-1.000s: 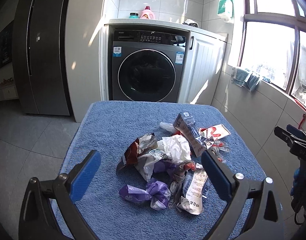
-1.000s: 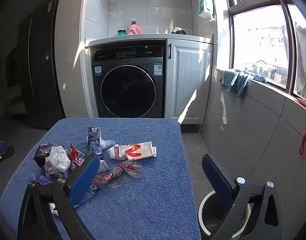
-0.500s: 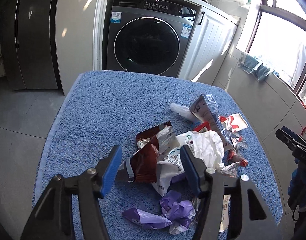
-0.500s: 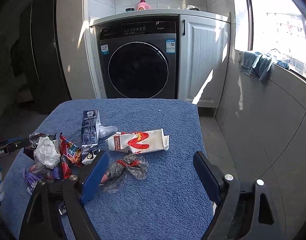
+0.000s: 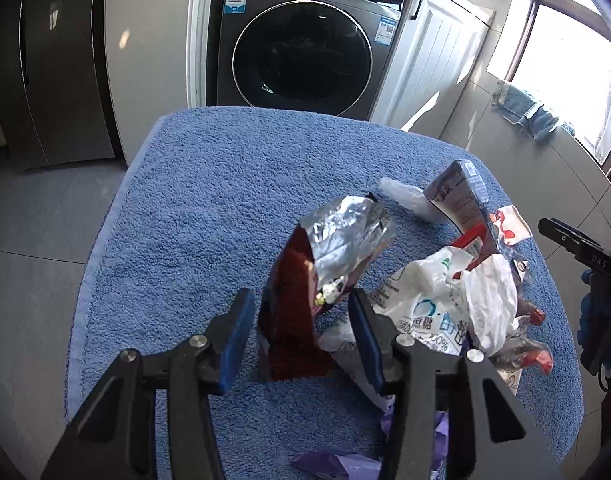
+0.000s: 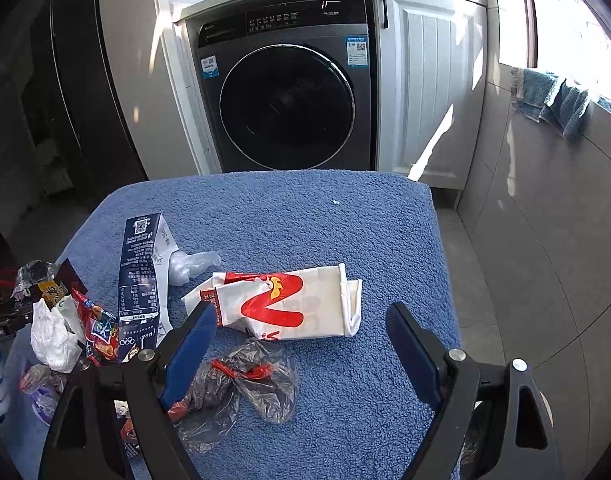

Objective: Collect trash
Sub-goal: 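Grasp the red snack bag with left tool while right grasps white paper bag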

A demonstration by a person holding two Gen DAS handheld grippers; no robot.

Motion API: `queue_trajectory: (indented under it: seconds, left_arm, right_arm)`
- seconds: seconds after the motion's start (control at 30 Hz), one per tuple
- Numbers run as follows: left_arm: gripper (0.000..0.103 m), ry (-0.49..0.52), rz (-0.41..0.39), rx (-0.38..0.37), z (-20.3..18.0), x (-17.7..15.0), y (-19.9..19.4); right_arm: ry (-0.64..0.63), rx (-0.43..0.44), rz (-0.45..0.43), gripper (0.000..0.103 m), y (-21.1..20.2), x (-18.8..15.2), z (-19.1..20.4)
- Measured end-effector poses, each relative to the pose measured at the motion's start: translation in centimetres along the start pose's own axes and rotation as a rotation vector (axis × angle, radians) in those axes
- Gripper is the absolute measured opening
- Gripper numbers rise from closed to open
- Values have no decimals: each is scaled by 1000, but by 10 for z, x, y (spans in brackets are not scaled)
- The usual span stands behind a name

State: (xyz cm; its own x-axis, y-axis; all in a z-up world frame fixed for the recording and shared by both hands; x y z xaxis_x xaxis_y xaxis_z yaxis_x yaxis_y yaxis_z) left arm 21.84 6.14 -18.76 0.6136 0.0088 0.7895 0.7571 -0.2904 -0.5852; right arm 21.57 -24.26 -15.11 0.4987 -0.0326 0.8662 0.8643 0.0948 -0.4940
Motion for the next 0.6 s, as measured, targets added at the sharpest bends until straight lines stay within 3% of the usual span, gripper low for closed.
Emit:
queue_trajectory:
  seconds: [0.13, 0.27, 0.4, 0.6]
  left_arm:
    - [26, -4, 1, -14, 3, 4, 8]
    - [17, 9, -3, -34, -1, 7, 13]
    - [16, 12, -7, -42, -4, 9, 14]
    - [16, -2, -9, -27, -1, 9, 13]
  right_arm:
    - [-2, 29, 21, 85, 16, 0, 0]
    - [16, 43, 54, 85, 32, -3, -9]
    - [53, 88, 90, 85, 43, -7, -12]
    - [-154, 172, 98, 86, 39, -4, 2]
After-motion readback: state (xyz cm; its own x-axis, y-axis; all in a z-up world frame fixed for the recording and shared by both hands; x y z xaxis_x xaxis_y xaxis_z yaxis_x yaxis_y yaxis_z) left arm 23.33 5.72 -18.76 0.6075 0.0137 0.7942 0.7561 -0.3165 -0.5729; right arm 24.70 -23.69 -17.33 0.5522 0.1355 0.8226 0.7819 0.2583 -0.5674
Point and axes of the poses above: each gripper's, at about its wrist camera, not at the fingertips, and y roughly the way its jaws point, z to its left, x to its top, the point moved 9 cm from there along y, roughly the way its jaws point, and after that the axes turned 15 degrees about -z, right-handed, at the moved point
